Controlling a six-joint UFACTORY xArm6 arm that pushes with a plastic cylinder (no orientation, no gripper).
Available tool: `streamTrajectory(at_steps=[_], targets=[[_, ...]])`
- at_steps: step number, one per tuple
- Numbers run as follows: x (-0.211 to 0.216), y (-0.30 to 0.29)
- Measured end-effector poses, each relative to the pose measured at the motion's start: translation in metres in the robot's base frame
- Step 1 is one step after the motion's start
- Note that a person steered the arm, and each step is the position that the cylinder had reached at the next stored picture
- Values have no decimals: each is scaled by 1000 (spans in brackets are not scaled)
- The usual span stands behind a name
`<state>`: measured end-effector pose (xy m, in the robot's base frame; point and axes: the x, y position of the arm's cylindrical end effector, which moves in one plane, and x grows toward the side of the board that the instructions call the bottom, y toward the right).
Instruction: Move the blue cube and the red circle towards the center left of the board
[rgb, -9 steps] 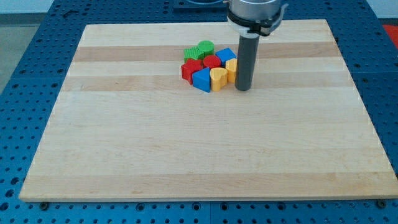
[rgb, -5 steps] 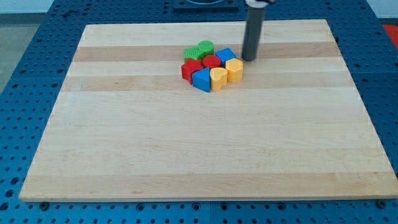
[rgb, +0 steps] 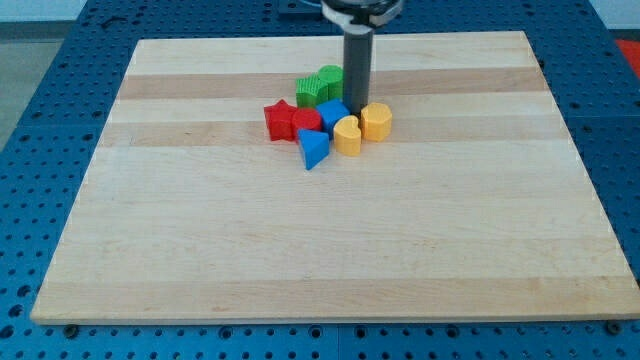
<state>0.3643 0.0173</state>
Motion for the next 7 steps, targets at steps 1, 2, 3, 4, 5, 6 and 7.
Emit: streamTrajectory(at_steps=[1, 2, 3, 4, 5, 6, 7], targets=[[29, -30], [57, -62], [81, -89], [101, -122], [113, -154], [125, -133], [159, -93]])
